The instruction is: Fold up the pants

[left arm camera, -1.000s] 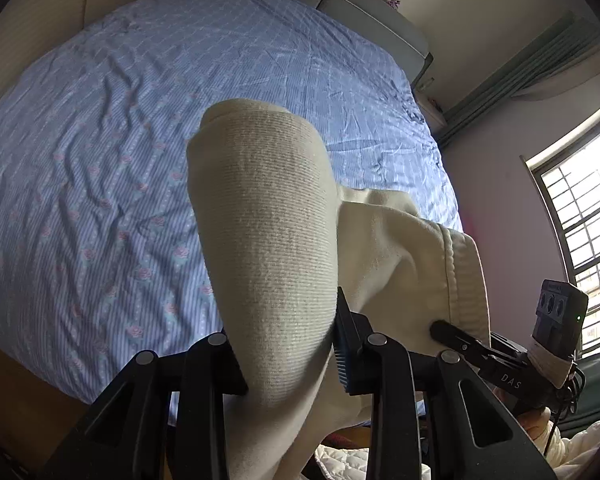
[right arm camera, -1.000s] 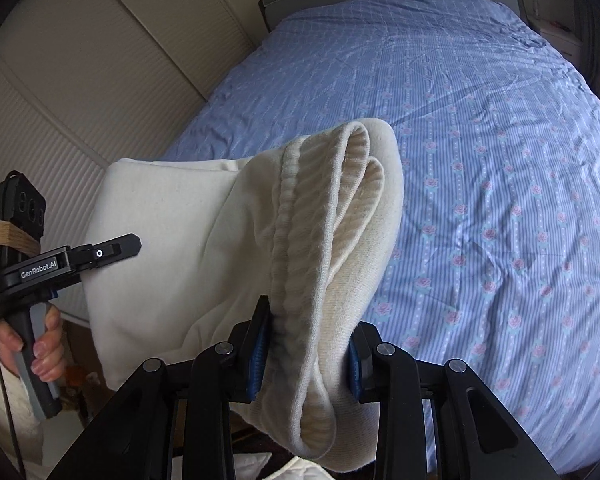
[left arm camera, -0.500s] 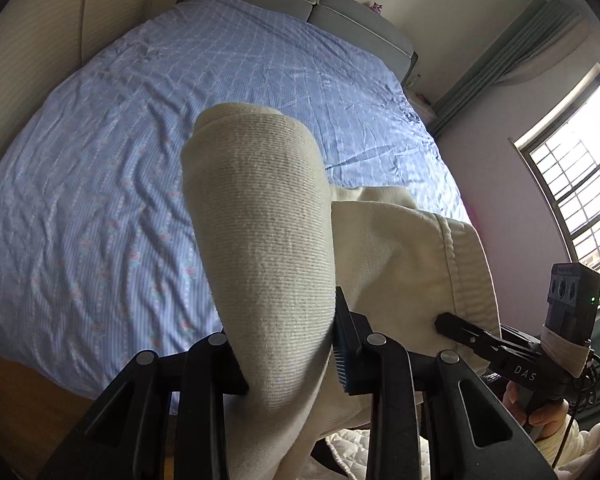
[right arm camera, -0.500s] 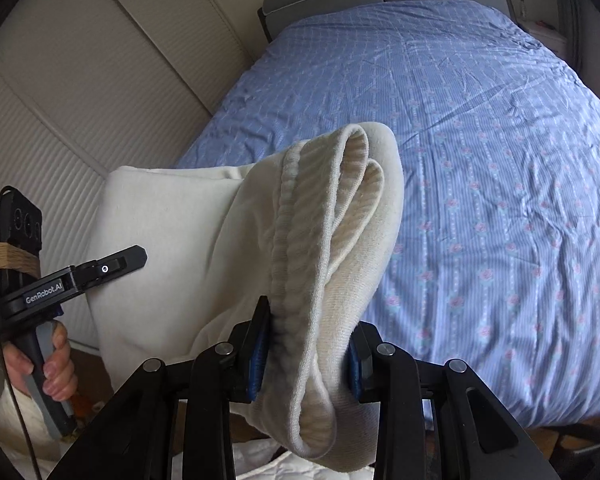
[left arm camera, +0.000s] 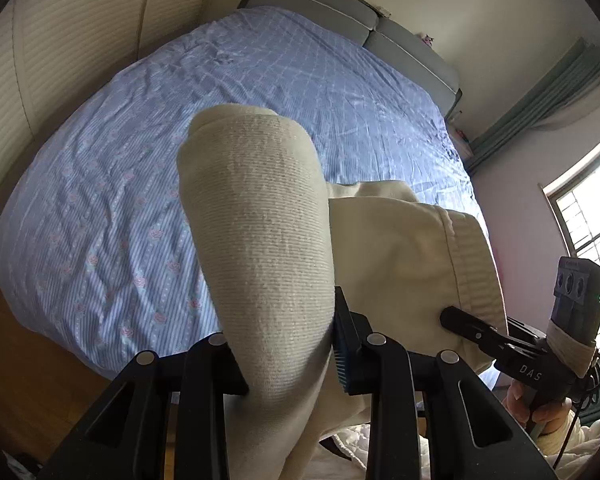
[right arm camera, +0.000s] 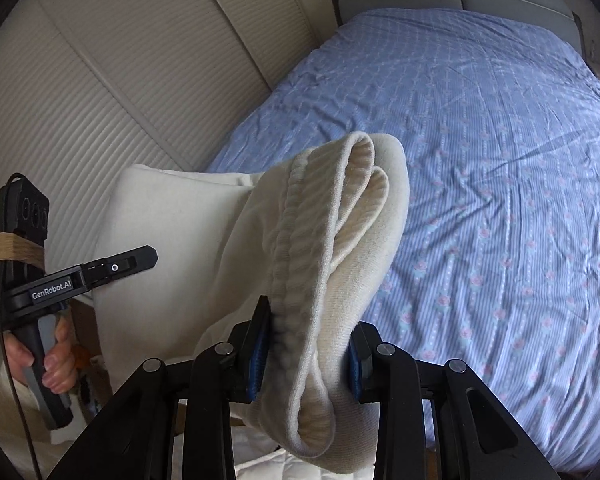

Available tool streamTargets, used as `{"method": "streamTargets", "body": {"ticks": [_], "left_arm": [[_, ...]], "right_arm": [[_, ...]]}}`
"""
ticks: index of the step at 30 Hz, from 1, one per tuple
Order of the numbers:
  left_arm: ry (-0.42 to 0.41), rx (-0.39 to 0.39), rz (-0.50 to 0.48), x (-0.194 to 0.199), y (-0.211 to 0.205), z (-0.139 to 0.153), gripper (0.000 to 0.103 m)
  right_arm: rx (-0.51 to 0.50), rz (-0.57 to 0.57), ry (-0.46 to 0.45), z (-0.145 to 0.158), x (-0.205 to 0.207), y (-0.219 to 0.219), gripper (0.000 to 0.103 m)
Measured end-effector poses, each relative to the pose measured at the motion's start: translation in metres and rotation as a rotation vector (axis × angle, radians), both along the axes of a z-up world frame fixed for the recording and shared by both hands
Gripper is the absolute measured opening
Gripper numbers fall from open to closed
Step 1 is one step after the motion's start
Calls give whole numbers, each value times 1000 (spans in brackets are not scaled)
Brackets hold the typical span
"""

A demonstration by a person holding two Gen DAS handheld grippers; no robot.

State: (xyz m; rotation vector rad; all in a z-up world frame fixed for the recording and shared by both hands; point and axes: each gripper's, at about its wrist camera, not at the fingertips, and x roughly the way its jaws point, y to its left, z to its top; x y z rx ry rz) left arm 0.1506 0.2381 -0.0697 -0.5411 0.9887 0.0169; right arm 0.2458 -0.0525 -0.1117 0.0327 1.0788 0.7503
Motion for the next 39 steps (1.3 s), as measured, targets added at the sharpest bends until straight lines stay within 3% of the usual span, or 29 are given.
{"method": "streamTargets", "body": {"ticks": [7,21,32,39], "left_arm": [[-21,-19,-29,19,66,-5,30],[36,18,-219,98,226,-19,30],[126,-9,-287,210,314,-87,30],[163,-46,-262,279,351,-131,30]], "right_arm": [[-26,19,-29,10,11,56,33],[-28,-138,20,-4,41,215,33],[-98,-161,63,-46,109,310,33],[-128,-175,106,-90,170,349,33]]}}
